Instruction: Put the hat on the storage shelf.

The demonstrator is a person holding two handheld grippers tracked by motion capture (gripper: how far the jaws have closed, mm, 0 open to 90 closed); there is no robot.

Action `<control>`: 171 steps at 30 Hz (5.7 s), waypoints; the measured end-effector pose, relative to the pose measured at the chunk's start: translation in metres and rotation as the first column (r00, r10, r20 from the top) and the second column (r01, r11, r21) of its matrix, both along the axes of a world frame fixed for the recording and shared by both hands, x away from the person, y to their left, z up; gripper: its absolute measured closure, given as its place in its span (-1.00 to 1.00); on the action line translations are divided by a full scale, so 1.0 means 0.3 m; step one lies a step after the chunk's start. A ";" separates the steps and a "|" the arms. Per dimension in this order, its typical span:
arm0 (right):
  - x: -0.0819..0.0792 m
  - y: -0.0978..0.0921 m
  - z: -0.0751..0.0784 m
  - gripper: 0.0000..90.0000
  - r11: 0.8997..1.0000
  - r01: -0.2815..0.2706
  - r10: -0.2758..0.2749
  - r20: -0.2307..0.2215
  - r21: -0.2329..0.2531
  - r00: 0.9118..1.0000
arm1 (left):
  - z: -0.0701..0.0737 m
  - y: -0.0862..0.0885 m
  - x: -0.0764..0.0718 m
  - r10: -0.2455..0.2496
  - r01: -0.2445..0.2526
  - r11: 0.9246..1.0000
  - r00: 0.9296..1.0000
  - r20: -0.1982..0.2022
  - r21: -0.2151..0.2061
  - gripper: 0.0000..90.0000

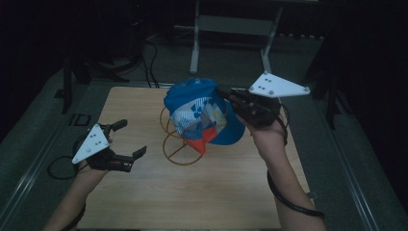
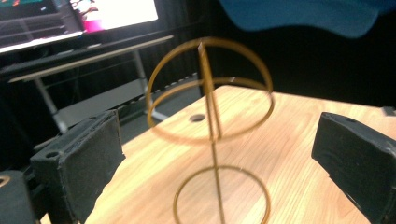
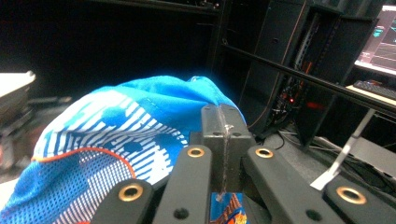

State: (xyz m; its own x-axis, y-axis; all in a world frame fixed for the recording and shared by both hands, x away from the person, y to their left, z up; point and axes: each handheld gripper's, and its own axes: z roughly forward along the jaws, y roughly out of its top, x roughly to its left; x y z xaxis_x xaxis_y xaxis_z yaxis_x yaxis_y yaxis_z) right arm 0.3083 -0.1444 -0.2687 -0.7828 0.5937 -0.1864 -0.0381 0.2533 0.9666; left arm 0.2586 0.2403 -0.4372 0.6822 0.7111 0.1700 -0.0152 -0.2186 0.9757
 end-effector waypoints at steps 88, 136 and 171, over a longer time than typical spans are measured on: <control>0.188 0.165 -0.321 0.20 0.996 -0.055 0.034 -0.268 -0.070 0.963 | -0.387 0.052 -0.057 0.033 -0.057 0.987 0.987 -0.157 -0.151 -0.95; 0.021 -0.038 -0.716 -0.69 0.974 -0.197 0.155 -0.301 -0.114 0.941 | -0.417 0.026 -0.057 0.034 -0.053 0.993 0.984 -0.177 -0.102 -0.95; 0.029 -0.348 -0.956 -0.69 0.977 -0.038 -0.039 -0.348 -0.212 0.937 | -0.426 0.037 -0.059 0.053 -0.070 0.995 0.977 -0.207 -0.076 -0.95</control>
State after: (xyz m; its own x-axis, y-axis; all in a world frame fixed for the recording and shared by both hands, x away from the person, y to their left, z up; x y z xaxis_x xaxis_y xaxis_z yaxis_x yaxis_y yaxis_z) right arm 0.3170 -0.2488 -0.5554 -0.8207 0.5708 -0.0240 0.2908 0.4534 0.8425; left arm 0.2411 0.2514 -0.5649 0.6506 0.7588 -0.0293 0.1971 -0.1314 0.9715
